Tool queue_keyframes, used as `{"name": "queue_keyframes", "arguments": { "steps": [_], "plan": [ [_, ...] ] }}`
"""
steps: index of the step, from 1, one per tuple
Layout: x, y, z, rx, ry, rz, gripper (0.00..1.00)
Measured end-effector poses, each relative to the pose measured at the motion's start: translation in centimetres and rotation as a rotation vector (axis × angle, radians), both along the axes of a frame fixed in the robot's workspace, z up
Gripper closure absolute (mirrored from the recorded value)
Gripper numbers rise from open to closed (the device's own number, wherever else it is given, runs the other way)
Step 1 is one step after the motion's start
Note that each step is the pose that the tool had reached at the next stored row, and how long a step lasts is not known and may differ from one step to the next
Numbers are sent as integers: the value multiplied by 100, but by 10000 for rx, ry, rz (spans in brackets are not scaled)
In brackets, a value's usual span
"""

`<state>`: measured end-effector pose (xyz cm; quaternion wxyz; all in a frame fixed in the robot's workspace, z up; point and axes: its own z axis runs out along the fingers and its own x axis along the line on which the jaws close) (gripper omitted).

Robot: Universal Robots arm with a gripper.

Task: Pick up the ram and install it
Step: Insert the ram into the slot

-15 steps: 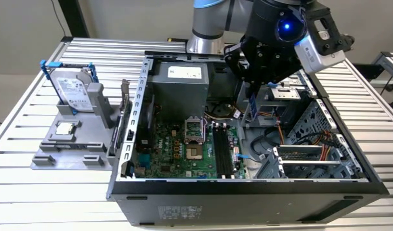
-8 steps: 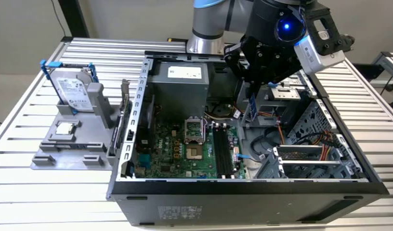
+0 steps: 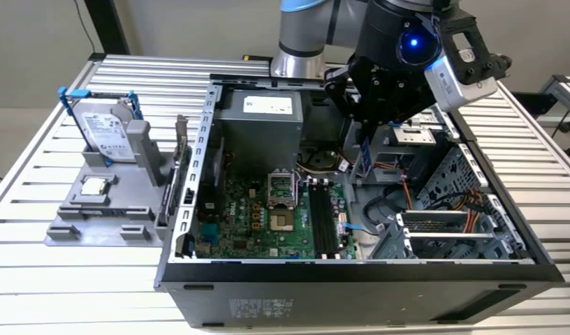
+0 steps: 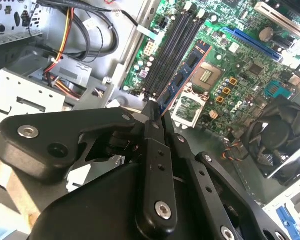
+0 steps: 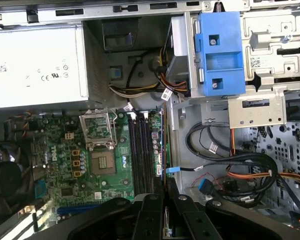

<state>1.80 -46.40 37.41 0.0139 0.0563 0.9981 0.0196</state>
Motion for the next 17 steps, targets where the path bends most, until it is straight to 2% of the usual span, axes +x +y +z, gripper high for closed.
{"name": "queue_keyframes", "arguments": {
  "steps": [5, 9, 17],
  "plan": [
    [6, 2, -36, -25, 7, 0, 100],
    [17, 4, -56, -100, 67, 3, 100],
    [22, 11, -117, -111, 87, 3, 100]
  ]
}}
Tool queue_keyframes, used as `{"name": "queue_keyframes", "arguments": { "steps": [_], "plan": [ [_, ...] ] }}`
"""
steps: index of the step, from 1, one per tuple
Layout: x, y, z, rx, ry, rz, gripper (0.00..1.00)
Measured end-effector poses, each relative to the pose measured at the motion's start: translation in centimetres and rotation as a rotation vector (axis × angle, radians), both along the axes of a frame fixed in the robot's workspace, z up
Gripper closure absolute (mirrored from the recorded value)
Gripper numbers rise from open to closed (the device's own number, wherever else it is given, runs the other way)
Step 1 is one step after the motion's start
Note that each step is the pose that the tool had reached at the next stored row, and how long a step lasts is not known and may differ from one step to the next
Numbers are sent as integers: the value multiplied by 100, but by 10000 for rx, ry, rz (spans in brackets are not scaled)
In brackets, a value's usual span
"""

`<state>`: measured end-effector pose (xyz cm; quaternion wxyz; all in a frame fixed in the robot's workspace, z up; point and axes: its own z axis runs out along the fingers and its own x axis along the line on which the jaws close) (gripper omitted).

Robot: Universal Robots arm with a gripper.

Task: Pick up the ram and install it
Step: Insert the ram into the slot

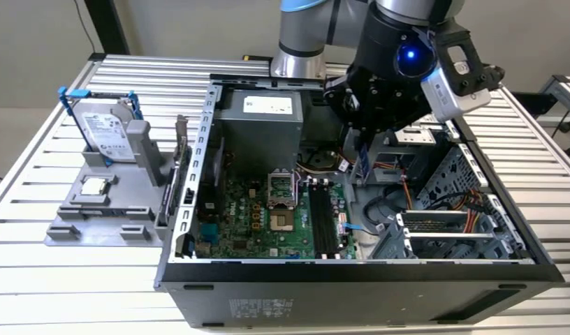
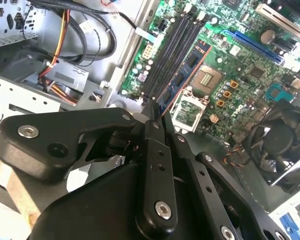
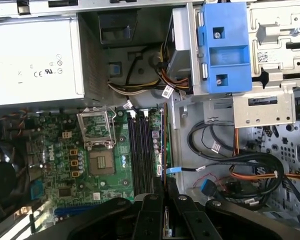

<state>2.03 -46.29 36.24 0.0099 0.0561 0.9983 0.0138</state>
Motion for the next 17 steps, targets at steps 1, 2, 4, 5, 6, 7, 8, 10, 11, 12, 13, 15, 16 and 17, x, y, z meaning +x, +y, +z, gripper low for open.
{"name": "queue_keyframes", "arguments": {
  "steps": [1, 2, 4, 5, 6, 7, 8, 10, 11, 12, 13, 15, 16, 17],
  "plan": [
    [2, 2, -6, 0, 3, 1, 100],
    [4, 3, -10, 0, 5, 1, 100],
    [11, 5, -16, 0, 10, 2, 100],
    [14, 6, -20, 1, 12, 0, 100],
    [18, 8, -25, 1, 14, 1, 100],
    [20, 10, -31, 2, 17, 0, 100],
    [22, 12, -38, 1, 21, 0, 100],
    [27, 16, -54, 2, 28, 1, 100],
    [28, 19, -61, 2, 29, 1, 100],
    [28, 21, -67, 2, 29, 1, 100],
    [28, 21, -72, 1, 30, 1, 100],
    [28, 22, -85, 2, 30, 1, 100],
    [29, 23, -93, 1, 30, 1, 100],
    [29, 24, -103, 2, 30, 1, 100]
  ]
}}
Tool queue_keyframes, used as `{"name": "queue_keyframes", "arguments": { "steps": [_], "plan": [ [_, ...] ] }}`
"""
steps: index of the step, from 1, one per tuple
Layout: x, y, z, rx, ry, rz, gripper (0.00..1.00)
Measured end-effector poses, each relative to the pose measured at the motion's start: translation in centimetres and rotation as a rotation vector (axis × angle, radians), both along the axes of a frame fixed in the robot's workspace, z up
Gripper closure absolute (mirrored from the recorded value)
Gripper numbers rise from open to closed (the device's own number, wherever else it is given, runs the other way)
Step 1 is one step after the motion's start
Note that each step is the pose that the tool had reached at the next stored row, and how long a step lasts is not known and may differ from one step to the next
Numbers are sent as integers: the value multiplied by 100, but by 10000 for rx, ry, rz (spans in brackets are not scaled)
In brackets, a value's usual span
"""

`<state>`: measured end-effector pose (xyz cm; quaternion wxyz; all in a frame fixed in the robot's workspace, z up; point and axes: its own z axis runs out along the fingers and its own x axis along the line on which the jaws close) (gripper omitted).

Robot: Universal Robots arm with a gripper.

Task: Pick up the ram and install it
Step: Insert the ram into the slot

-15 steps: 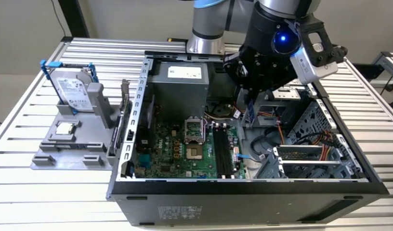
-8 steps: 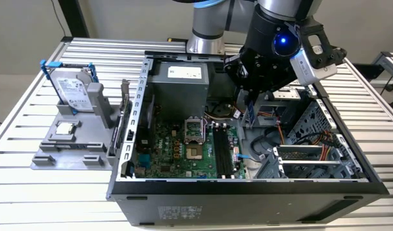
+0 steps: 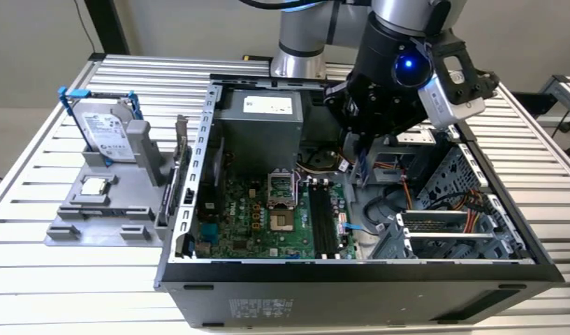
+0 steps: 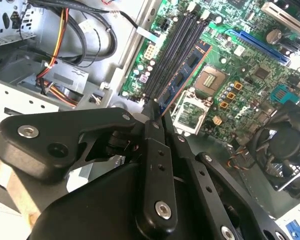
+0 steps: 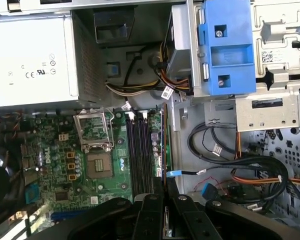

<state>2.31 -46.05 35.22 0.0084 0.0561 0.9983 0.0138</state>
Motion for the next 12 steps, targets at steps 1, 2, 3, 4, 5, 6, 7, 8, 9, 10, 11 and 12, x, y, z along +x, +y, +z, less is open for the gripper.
{"name": "queue_keyframes", "arguments": {
  "steps": [1, 2, 3, 4, 5, 6, 7, 8, 9, 10, 11, 12],
  "plan": [
    [0, 1, -9, -1, 0, -1, 100],
    [0, 3, -16, -3, 1, 0, 100],
    [0, 6, -25, -4, 1, -1, 100],
    [0, 8, -35, -3, 0, 0, 100],
    [0, 12, -45, -3, 1, 0, 100],
    [0, 16, -55, 0, 0, -1, 100],
    [0, 18, -63, 0, 0, 0, 100],
    [0, 21, -74, 0, 0, -1, 100],
    [0, 24, -86, -2, 0, 0, 100],
    [0, 28, -97, -3, 0, 0, 100],
    [0, 28, -107, -2, 0, 0, 100],
    [0, 28, -113, -1, 0, 0, 100]
  ]
}}
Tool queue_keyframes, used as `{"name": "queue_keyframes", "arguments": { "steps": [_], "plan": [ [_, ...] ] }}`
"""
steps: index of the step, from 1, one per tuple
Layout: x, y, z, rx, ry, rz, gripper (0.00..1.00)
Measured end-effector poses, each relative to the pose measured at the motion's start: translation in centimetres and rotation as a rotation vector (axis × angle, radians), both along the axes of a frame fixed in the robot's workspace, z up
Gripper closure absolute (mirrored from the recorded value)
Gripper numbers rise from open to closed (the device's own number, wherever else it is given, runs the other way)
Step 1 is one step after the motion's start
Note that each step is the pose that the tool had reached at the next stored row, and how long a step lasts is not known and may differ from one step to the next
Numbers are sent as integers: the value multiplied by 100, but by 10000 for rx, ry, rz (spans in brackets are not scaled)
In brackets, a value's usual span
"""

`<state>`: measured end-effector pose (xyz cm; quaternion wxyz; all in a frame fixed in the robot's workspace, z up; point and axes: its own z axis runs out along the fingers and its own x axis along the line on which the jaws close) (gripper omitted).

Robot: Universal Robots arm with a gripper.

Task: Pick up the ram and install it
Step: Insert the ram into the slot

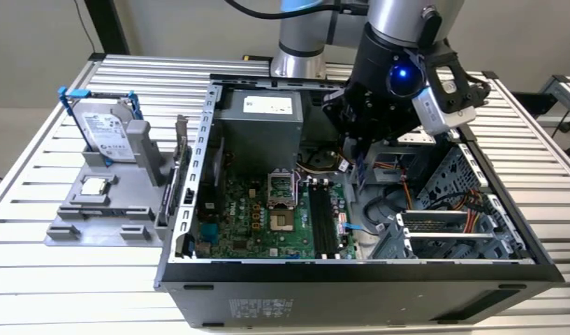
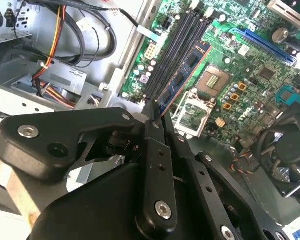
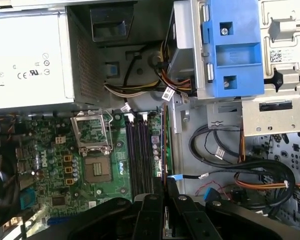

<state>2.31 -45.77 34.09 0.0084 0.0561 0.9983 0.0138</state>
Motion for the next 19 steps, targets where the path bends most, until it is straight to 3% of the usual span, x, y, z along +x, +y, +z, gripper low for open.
{"name": "queue_keyframes", "arguments": {
  "steps": [5, 19],
  "plan": [
    [0, 9, -41, -3, 0, 0, 100],
    [0, 9, -49, -2, 1, 0, 100]
  ]
}}
